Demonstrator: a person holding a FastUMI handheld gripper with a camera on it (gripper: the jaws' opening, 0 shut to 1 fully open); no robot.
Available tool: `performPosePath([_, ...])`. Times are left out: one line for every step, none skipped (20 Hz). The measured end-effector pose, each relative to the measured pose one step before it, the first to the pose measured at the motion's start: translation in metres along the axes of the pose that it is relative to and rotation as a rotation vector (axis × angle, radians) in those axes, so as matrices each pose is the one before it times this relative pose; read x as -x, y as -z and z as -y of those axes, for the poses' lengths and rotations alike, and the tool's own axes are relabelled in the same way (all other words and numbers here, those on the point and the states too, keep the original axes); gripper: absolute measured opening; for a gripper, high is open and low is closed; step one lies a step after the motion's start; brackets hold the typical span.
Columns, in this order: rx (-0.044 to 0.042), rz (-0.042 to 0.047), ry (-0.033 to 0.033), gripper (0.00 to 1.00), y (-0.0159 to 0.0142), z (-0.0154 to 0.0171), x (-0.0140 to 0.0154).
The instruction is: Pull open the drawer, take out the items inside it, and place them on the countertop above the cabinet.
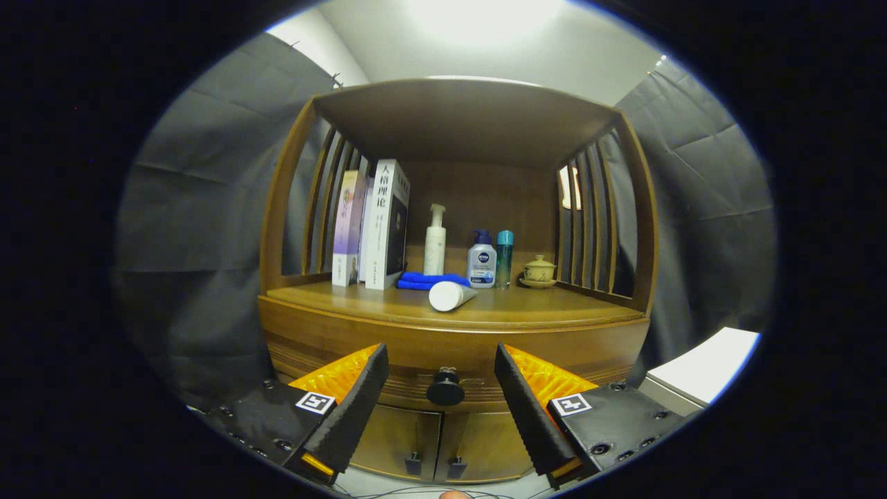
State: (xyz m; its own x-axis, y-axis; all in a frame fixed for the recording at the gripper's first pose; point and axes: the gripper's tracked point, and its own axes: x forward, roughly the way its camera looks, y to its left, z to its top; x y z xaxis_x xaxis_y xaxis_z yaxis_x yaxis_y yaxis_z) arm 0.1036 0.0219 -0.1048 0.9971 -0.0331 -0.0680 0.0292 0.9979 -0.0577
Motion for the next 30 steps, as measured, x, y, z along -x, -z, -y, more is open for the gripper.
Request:
performPosePath([-0.01438, 0.01011, -0.00331, 0.98, -0.00967, 0.00290, 0.01066])
performPosePath([-0.01539, 0.00739, 0.00302, 0.98, -0.00845, 0.00540, 0.01144])
performPosePath([-0.01942, 0.00162, -0.00537, 0.97, -0.00777, 0.00174, 0.01058])
performPosePath([-0.01005, 0.00154, -0.01672, 0.97, -0.00683, -0.00139, 0.00974])
performPosePath([0.00289, 0.00496, -0.00521, 0.97, -0.00766, 0.00183, 0.00862])
performPosePath([0.00832, 0.00503, 0.00027, 0.97, -0.00592, 0.00572, 0.00940])
performPosePath([0.00154, 0.00344, 0.00259, 0.97, -0.00551, 0.00439, 0.00936])
performPosePath([-0.00867, 0.00704, -0.00429, 0.97, -0.00528, 0.00158, 0.00905])
performPosePath([-0.01082, 0.00994, -0.00384, 0.97, -0.00496, 0.00095, 0.00873])
performPosePath([-0.00744, 0.00712, 0.00498, 0.97, -0.00524, 0.00272, 0.01448])
performPosePath([-0.00360, 0.00881, 0.00883, 0.97, -0.00172, 0.00528, 0.00985])
performPosePath([-0.00462, 0.01103, 0.01002, 0.97, -0.00140, 0.00425, 0.00832])
performPosePath([-0.00326, 0.00983, 0.00521, 0.97, -0.00116, 0.00281, 0.00604])
performPosePath([0.00237, 0.00823, 0.00571, 0.97, 0.00052, 0.00260, 0.00342])
performPosePath([0.00586, 0.00409, 0.00389, 0.97, 0.00107, 0.00212, 0.00222])
performPosePath([0.00459, -0.00039, -0.00268, 0.97, 0.00267, 0.00002, -0.00051])
performPosePath([0.00203, -0.00519, -0.00513, 0.97, 0.00200, -0.00130, 0.00079])
performPosePath([0.00125, -0.00654, -0.00493, 0.97, 0.00310, -0.00098, -0.00080])
performPosePath([-0.00015, -0.00604, -0.00136, 0.97, 0.00189, -0.00032, 0.00028])
performPosePath([-0.00206, -0.00297, -0.00127, 0.97, 0.00078, -0.00088, -0.00043])
performPosePath([-0.00543, -0.00170, -0.00235, 0.97, 0.00013, -0.00184, 0.00030])
performPosePath([-0.00471, 0.00015, -0.00813, 0.97, 0.00055, -0.00322, 0.00069])
performPosePath([-0.00080, 0.00114, -0.00525, 0.97, -0.00086, -0.00278, -0.00052])
performPosePath([-0.00088, 0.00354, -0.00365, 0.98, -0.00116, -0.00046, -0.00016])
performPosePath([0.00006, 0.00389, -0.00483, 0.97, -0.00104, -0.00185, -0.00029])
performPosePath([0.00116, 0.00544, -0.00282, 0.97, -0.00049, -0.00142, -0.00132])
performPosePath([0.00506, 0.00155, -0.00195, 0.98, -0.00064, -0.00083, 0.00064])
performPosePath([0.00300, -0.00391, 0.00041, 0.98, 0.00249, 0.00016, -0.00077])
performPosePath([-0.00044, -0.00276, -0.00294, 0.98, 0.00150, -0.00106, -0.00085])
performPosePath([0.00156, -0.00334, 0.00068, 0.98, 0.00116, -0.00082, -0.00007])
